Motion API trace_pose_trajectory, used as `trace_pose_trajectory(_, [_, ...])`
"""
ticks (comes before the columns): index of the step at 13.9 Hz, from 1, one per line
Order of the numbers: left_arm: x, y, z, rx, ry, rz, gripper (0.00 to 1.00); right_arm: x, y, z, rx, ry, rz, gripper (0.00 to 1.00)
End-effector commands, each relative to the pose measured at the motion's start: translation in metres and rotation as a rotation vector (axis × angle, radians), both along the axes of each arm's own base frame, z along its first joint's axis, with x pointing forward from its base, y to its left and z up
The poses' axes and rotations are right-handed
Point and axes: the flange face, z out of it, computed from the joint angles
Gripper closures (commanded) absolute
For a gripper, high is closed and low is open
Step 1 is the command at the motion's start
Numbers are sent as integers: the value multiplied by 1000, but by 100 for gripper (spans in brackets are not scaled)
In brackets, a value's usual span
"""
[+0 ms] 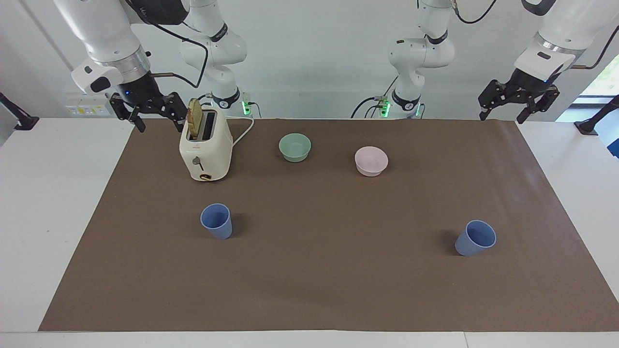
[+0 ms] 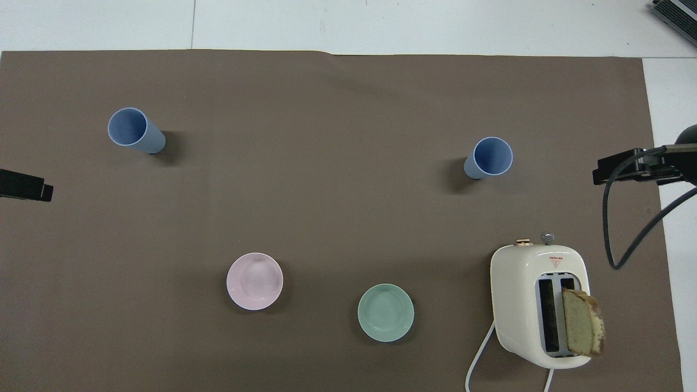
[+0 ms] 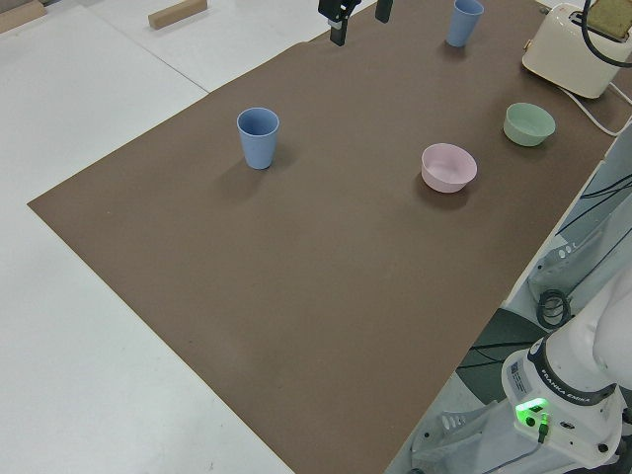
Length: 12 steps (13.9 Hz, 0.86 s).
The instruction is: Stack blue cups with both arms
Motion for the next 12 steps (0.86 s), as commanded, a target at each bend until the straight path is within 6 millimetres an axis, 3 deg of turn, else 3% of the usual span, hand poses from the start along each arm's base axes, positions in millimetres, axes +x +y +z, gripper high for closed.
trace_pose_trajectory(1, [-4,-1,5,-4,4,-13,0,-3,-2,3,16,1,21,0])
trace_pose_trajectory(12, [-6,8,3,-8,12,1,0,-3,-2,3,16,1,21,0])
